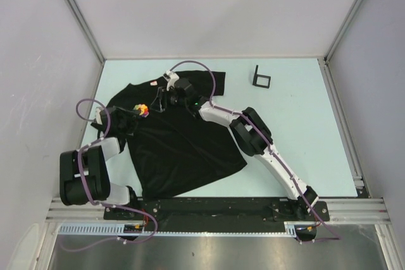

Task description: Remove the brooch from the garment

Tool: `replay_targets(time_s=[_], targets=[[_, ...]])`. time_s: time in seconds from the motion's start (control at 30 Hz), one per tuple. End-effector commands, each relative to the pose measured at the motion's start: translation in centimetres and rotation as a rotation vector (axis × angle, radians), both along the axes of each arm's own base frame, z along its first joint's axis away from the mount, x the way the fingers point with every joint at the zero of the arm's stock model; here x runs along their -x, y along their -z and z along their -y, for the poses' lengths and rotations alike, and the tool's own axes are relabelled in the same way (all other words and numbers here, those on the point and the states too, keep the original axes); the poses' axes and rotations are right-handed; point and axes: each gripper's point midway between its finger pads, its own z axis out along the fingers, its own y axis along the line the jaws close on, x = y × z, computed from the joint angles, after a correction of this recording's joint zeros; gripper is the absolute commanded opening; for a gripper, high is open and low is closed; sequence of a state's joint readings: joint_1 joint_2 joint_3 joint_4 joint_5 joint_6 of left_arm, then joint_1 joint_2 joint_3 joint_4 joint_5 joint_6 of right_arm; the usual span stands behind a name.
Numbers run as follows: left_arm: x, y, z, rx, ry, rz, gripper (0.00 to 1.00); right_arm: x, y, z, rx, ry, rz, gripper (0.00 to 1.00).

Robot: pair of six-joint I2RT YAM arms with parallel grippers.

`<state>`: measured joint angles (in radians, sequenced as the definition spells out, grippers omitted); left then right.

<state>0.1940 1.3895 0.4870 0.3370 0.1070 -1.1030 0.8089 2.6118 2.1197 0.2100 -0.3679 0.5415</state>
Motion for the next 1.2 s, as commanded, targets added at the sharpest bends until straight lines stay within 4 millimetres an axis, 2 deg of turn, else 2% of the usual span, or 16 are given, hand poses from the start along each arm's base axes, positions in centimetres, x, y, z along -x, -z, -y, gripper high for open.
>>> replay_targets(time_s=[0.0,0.03,0.1,0.13,0.17,0.27,0.33,0.6,0.77,1.03,1.13,1.17], targets=[[-1.8,-1.0,-1.4,0.007,-0.048,0.105,0.58,-0.2,-1.5,-0.9,-0.037,-0.03,0.037,0.46],[-1.8,0.1,-1.5,0.024,-0.057,0.087,0.54,-0.2,-1.6,-0.9,-0.04,-0.03,0.04,0.45],[-2.4,-0.3,-1.6,0.036,-0.054,0.127,0.51,-0.4,-1.4,-0.7,-0.034,-0.026,0.043,0.45],[-2.4,0.6,-1.5,0.052,-0.049,0.111,0.48,-0.6,-1.4,-0.6,-0.034,-0.021,0.046,0.45],[-2.7,0.6,-1.3,0.053,-0.039,0.118,0.47,-0.6,-1.4,-0.7,-0.035,-0.021,0.047,0.45],[-3.0,1.6,-1.4,0.054,-0.041,0.1,0.46,-0.8,-1.5,-0.5,-0.042,-0.018,0.046,0.45],[-3.3,1.4,-1.5,0.051,-0.04,0.118,0.46,-0.8,-1.5,-0.6,-0.046,-0.021,0.04,0.45],[-3.7,2.9,-1.6,0.061,-0.044,0.075,0.47,-1.3,-1.0,-0.4,-0.05,-0.009,0.034,0.45],[-4.4,3.2,-1.6,0.06,-0.029,0.074,0.43,-1.5,-0.9,-0.4,-0.055,-0.008,0.026,0.45],[-5.0,2.7,-2.3,-0.019,-0.024,0.065,0.28,-1.5,-0.9,-0.4,-0.055,-0.011,0.027,0.45],[-5.6,2.0,-2.3,-0.069,-0.005,0.064,0.18,-1.5,-0.9,-0.4,-0.055,-0.01,0.031,0.45],[-5.4,2.5,-1.7,-0.081,0.009,0.034,0.16,-1.6,-1.0,-0.4,-0.054,-0.011,0.032,0.45]])
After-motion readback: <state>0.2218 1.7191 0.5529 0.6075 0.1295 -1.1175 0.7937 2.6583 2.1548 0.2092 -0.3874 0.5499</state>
